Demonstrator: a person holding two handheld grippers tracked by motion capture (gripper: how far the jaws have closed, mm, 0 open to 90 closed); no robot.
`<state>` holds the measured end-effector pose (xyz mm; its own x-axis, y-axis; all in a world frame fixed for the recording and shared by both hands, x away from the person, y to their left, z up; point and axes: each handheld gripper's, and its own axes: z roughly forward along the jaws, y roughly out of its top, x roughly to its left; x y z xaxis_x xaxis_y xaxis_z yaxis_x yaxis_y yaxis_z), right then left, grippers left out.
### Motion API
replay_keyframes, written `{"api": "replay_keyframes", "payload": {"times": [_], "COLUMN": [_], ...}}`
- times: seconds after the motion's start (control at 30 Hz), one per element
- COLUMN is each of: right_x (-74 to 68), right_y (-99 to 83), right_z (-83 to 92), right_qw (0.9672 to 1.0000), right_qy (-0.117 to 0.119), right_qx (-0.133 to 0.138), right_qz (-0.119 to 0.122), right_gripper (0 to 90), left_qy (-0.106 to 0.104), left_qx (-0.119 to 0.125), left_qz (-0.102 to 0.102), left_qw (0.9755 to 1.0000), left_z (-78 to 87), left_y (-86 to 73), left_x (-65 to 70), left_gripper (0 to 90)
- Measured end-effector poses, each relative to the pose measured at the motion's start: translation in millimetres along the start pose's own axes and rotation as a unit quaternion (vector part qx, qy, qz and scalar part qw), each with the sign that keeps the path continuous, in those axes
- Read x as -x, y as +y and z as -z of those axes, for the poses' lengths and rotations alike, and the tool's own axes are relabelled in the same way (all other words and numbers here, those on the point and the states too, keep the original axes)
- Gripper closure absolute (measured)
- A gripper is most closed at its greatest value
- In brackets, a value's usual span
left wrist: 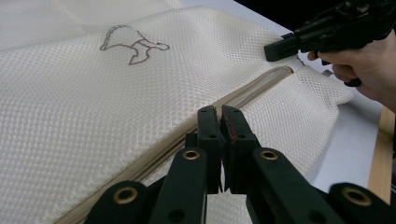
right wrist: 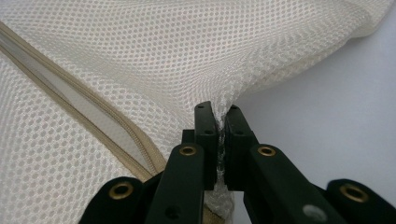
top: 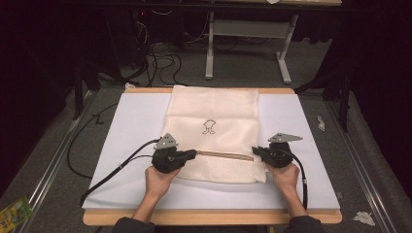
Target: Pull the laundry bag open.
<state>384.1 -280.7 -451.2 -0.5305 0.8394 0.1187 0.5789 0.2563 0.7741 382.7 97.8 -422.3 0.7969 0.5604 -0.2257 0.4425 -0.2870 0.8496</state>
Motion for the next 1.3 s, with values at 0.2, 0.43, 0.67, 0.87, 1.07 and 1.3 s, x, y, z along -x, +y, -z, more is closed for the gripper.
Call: {"api": "replay_keyframes", "payload": {"times": [0.2, 0.43, 0.67, 0.87, 1.07, 1.3], "right_x": [-0.1, 1.7, 2.6, 3.2, 2.7, 2.5], "right_y": [0.6, 0.4, 0.8, 0.8, 0.6, 0.8], "right_z": [0.6, 1.6, 3.9, 4.9, 2.7, 3.8], "right_qw": [1.0000, 1.0000, 1.0000, 1.0000, 1.0000, 1.0000], "right_qy": [-0.001, -0.002, -0.003, -0.003, -0.003, -0.001], "right_qx": [0.001, 0.001, 0.003, 0.003, 0.002, 0.001], "right_qz": [0.001, -0.004, -0.004, -0.006, -0.002, -0.004], "right_gripper": [87.9, 87.9, 87.9, 87.8, 87.8, 87.8], "left_qy": [0.001, 0.005, 0.011, 0.010, 0.013, 0.013], "left_qx": [0.005, 0.012, 0.018, 0.021, 0.024, 0.027], "left_qz": [0.004, 0.006, 0.006, 0.011, 0.012, 0.017], "left_qw": [1.0000, 0.9999, 0.9998, 0.9997, 0.9996, 0.9994], "left_z": [4.1, 8.3, 14.4, 19.2, 21.9, 28.3], "left_y": [-2.2, -3.0, -2.0, -3.6, -4.8, -7.0], "left_x": [-2.0, -3.4, -5.2, -7.9, -9.8, -13.0], "left_gripper": [87.2, 87.2, 87.2, 87.2, 87.2, 87.2]}}
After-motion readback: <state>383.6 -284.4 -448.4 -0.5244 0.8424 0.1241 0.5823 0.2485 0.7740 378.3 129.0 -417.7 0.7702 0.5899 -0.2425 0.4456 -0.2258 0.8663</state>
